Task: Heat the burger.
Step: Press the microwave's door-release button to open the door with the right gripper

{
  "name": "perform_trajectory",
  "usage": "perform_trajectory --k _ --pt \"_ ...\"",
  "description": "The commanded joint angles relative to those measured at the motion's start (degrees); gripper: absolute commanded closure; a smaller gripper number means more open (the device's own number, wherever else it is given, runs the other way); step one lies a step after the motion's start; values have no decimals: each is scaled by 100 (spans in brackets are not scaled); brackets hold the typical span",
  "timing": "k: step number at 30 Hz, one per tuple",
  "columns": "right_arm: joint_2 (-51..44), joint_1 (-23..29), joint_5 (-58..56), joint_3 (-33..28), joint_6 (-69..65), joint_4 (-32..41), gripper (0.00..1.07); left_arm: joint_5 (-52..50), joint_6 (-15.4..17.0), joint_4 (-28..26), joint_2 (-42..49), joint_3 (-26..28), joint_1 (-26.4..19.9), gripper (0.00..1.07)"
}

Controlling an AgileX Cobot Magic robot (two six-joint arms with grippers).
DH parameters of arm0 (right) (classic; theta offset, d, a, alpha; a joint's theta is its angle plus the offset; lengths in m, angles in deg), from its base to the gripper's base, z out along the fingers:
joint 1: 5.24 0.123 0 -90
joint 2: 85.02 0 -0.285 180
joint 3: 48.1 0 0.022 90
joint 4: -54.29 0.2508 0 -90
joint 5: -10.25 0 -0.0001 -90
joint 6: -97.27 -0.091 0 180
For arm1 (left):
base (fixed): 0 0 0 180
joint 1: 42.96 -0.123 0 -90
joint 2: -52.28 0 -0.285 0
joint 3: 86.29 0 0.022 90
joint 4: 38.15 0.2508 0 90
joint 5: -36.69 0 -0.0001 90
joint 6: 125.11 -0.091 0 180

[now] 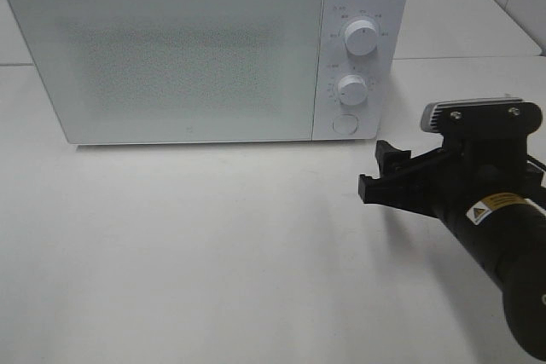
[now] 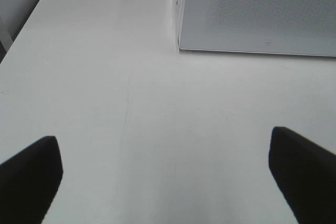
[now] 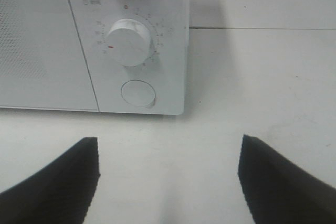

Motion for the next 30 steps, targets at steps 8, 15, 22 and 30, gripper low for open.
perform_trajectory --k 8,15,22,30 --pt "424 676 625 607 458 539 35 -80 29 6 103 -23 -17 7" --pt "424 676 607 613 424 539 35 -80 29 6 103 -23 -17 7" --pt "424 676 395 613 -768 533 36 -80 29 6 103 -23 -17 7" --pt "424 676 384 613 -3266 533 46 -80 29 6 103 -23 -17 7"
